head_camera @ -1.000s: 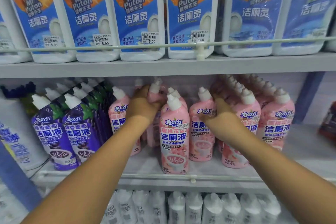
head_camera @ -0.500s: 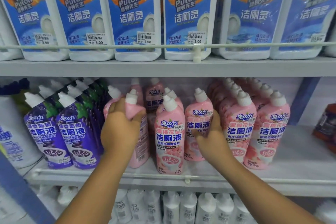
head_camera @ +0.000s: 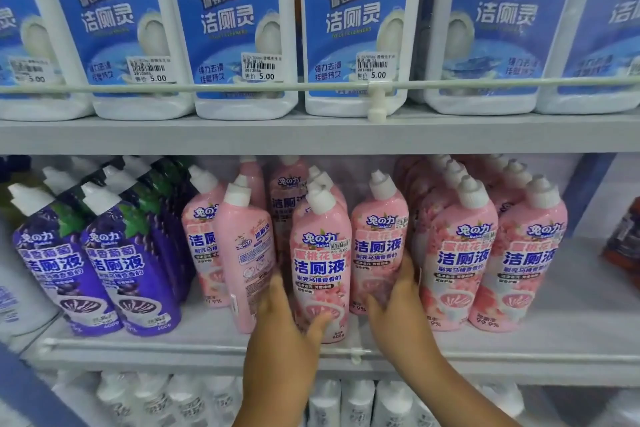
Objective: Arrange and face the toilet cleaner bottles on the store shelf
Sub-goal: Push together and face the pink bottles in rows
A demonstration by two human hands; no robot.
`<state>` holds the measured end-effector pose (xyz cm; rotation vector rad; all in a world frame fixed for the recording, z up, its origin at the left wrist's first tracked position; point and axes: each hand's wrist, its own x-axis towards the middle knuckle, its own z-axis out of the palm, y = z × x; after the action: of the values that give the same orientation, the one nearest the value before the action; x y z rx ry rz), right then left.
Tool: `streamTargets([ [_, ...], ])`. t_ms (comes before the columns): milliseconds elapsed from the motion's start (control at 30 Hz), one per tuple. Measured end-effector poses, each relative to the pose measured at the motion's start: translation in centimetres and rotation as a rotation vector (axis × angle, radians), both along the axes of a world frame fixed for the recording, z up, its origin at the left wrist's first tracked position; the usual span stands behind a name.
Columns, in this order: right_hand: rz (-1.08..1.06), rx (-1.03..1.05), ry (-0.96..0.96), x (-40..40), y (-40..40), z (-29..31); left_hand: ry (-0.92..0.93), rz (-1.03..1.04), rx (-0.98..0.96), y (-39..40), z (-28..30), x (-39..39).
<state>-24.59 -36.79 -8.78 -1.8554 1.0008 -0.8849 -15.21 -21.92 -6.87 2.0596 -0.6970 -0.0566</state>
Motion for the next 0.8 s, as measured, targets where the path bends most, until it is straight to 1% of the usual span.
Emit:
streamTargets([
  [100, -0.009, -0.009, 0.021, 0.1, 0.3, 0.1, 0.023, -0.056, 0.086, -0.4, -1.0, -0.2],
  [200, -0.015, -0.023, 0.021, 0.2, 0.2, 0.0, 0.028, -0.045, 0.060, -0.8, -1.4, -0.2],
  [367, -0.025, -0.059, 0.040, 0.5, -0.3, -0.2, 0.051, -0.049, 0.073, -1.8, -1.2, 0.4],
  [567, -0.027, -0.083, 0.110, 1.4, -1.3, -0.2, 0.047, -0.090, 0.052, -3.1, -0.4, 1.3],
  [800, -0.030, -0.081, 0.105, 2.9, -3.3, 0.2, 0.074, -0.124, 0.069, -5.7, 0.1, 3.1],
])
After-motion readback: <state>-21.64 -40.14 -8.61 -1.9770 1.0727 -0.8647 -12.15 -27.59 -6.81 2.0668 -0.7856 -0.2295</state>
